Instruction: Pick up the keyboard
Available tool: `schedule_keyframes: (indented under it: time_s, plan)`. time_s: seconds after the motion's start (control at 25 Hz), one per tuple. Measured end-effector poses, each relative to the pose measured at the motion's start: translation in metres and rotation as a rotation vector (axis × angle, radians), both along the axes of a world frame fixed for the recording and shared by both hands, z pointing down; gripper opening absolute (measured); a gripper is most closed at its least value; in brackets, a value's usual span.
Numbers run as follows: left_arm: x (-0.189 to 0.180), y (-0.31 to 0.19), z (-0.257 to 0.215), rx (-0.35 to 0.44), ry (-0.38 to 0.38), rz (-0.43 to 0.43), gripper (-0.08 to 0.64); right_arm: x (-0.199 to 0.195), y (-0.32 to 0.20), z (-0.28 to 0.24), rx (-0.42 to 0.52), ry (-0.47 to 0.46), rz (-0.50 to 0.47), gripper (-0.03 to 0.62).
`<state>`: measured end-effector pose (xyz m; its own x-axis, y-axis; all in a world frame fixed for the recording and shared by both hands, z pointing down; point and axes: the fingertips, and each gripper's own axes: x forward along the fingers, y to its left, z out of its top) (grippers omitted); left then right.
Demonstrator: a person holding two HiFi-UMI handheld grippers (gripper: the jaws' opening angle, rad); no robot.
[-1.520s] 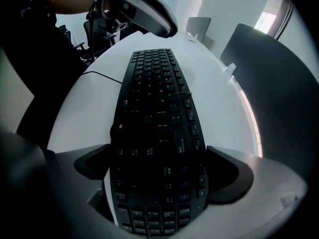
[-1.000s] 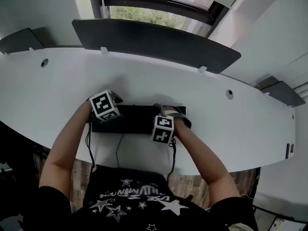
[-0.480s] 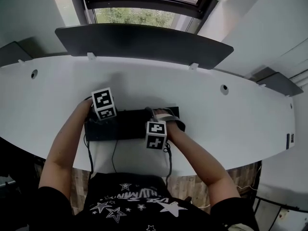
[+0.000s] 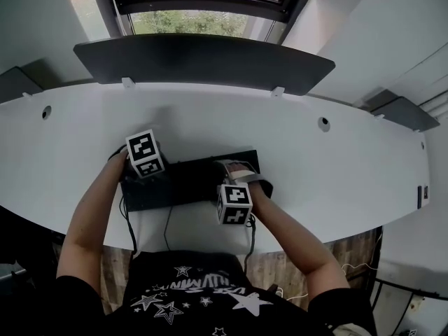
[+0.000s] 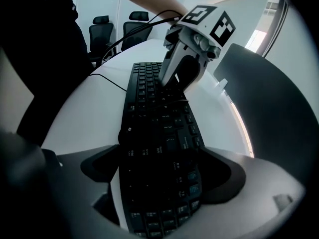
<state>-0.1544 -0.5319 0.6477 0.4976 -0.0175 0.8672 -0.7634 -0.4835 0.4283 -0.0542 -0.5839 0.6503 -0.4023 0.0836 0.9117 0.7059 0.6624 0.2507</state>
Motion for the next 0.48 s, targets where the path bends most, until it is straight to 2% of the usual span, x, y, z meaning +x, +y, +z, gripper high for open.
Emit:
schedule_keyframes:
  time_s: [0.24, 0.48]
  plan:
    - [0.001, -0.007, -0.013, 0.071, -0.069, 0.043, 0.199, -0.001, -0.012, -0.011, 0.032, -0.132, 0.125, 0.556]
    - [0.007, -0.01, -0.028, 0.158, -0.168, 0.09, 0.192, 0.002, -0.011, -0.013, 0.099, -0.143, 0.137, 0.558]
